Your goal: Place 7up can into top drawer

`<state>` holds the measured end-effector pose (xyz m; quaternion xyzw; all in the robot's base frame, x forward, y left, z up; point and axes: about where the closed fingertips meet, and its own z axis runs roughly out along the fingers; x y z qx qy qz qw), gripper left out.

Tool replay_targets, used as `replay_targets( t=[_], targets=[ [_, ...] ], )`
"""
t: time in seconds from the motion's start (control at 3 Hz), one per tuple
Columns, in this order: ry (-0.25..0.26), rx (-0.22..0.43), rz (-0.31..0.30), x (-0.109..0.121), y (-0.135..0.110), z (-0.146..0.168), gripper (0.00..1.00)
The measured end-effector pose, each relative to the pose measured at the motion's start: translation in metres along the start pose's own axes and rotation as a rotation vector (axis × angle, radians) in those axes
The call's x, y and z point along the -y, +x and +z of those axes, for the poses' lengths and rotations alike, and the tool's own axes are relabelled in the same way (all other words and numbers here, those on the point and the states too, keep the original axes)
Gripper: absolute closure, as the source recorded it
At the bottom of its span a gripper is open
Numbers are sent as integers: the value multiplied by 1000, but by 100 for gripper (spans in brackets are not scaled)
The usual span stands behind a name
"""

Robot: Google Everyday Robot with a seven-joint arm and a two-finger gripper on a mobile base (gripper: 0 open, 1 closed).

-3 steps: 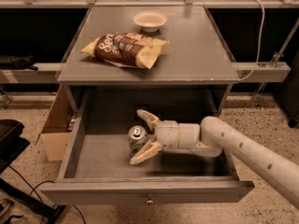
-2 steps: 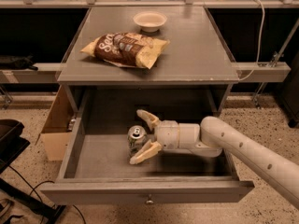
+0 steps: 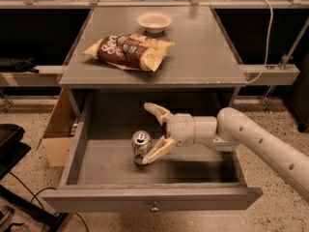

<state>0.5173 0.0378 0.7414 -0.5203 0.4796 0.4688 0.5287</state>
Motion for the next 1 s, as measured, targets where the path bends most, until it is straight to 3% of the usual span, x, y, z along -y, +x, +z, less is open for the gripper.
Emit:
replay_targets(
  t=[0.33, 0.67, 1.0],
  targets=[
    [-72, -68, -44, -6, -37, -22, 0],
    [-137, -250, -61, -23, -81, -56, 0],
    [-113, -460, -66, -37, -115, -91, 0]
  ],
)
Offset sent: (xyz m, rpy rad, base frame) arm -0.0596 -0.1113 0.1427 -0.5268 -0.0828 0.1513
